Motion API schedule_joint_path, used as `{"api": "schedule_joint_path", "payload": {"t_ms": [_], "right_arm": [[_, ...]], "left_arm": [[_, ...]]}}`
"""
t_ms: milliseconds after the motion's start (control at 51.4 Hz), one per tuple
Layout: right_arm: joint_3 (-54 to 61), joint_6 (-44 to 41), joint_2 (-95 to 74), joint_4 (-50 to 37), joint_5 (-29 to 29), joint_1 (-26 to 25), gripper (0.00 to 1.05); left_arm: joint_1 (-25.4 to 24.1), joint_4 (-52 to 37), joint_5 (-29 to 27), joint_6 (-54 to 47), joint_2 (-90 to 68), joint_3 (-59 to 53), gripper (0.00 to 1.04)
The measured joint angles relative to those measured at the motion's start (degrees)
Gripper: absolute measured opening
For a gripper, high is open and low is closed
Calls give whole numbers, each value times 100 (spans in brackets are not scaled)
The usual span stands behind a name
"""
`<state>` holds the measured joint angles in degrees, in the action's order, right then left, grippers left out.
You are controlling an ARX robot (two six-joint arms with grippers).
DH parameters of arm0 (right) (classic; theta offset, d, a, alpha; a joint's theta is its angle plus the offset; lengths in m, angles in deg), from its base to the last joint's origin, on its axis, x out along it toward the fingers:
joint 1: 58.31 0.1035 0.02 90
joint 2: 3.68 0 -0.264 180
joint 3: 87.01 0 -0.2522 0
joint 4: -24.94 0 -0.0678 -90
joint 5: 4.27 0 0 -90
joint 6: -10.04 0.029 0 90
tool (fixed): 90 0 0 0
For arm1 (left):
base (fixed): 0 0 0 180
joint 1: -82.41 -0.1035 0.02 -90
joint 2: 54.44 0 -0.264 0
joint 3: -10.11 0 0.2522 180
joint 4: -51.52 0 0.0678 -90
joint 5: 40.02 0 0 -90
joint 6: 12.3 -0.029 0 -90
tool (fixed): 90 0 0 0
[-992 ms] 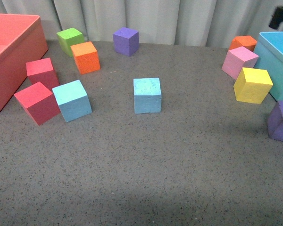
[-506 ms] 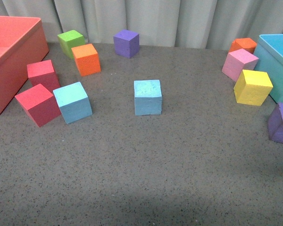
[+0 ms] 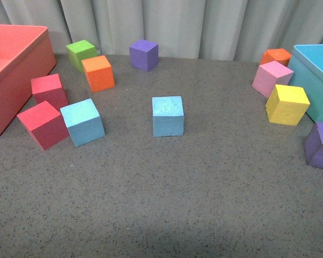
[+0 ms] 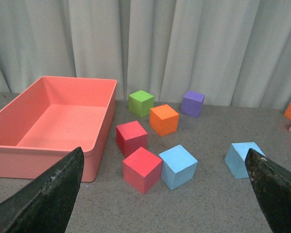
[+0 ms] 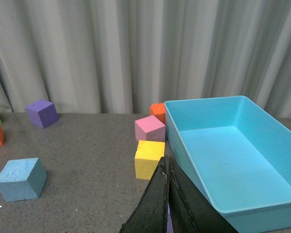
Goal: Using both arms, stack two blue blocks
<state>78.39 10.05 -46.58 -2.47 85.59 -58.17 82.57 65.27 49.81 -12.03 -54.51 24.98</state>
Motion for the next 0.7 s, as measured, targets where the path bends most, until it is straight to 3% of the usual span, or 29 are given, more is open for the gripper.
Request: {"api": "schedule_joint_path", "payload": {"t_ms": [700], "right_arm": [[70, -2, 2264, 2081, 4, 0, 1]], "left_arm": [[0, 0, 0, 0, 0, 0, 98]]}}
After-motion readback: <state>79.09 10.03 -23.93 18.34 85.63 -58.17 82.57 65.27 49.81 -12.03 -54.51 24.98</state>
